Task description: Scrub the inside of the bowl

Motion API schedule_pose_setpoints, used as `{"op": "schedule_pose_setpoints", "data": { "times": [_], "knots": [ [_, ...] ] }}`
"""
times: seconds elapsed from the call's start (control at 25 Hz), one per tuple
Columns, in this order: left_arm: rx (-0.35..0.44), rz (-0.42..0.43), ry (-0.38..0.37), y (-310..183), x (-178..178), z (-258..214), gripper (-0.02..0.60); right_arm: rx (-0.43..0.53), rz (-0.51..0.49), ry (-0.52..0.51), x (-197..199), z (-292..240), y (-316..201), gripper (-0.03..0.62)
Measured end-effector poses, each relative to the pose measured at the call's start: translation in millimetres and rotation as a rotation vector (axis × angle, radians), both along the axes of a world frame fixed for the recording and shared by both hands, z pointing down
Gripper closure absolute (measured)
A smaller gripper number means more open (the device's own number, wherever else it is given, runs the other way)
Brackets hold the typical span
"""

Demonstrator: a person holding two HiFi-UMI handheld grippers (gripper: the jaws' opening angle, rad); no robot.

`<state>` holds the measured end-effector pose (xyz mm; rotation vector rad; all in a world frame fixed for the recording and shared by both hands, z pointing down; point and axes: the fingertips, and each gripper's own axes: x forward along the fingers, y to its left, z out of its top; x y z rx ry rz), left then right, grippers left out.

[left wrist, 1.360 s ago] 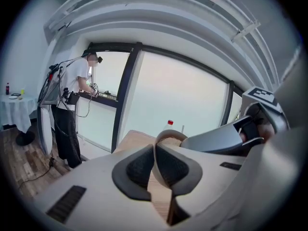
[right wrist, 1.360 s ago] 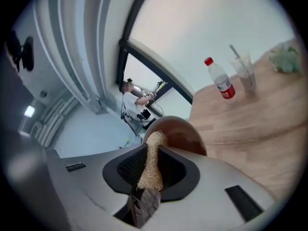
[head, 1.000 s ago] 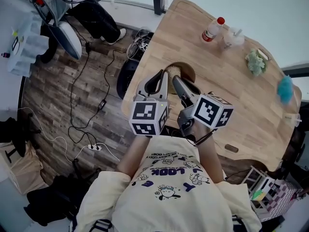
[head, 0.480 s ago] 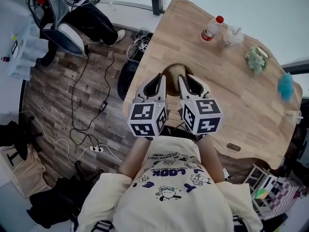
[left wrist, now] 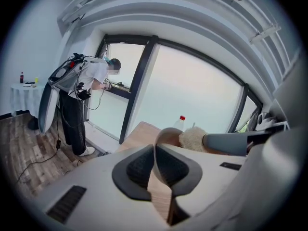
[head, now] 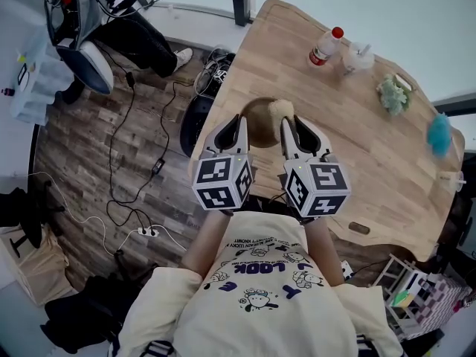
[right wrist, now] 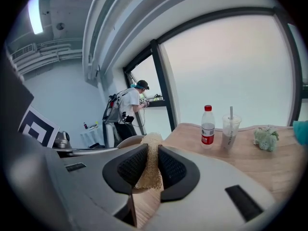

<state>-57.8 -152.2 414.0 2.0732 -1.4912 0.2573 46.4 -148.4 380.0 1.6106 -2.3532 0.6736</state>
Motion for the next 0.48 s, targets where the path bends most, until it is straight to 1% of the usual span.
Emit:
{"op": "schedule_pose_setpoints", "data": {
  "times": [0.12,0.28,0.48],
  "knots": [
    [0.002,0.002,0.013,0,0,-1,0.535,0.004,-0.012,-0.006,-3,0,-2,0.526],
    [0.003,0.031,0.009,1,9,-1,0.535,0.014,-0.033,0.003,-9,0,-4,0.526],
    [0.004,0.063,0.006,4,20,-3,0.534,0.022,-0.090,0.003,-23,0,-2,0.526]
  ]
}}
